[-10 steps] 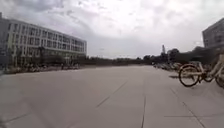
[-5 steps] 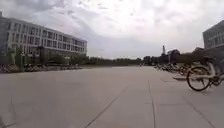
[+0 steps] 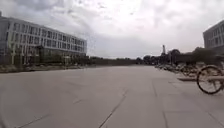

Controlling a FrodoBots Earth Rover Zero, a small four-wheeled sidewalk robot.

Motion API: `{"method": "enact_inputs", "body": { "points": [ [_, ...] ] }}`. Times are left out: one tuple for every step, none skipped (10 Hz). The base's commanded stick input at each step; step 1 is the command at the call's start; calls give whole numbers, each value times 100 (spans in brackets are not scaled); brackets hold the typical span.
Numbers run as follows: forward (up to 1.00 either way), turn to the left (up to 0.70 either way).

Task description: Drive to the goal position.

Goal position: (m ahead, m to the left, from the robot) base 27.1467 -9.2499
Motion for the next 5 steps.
{"method": "enact_inputs", "body": {
  "points": [
    [70,-2],
    [70,-2],
    [70,-2],
    [70,-2],
    [70,-2]
  ]
}}
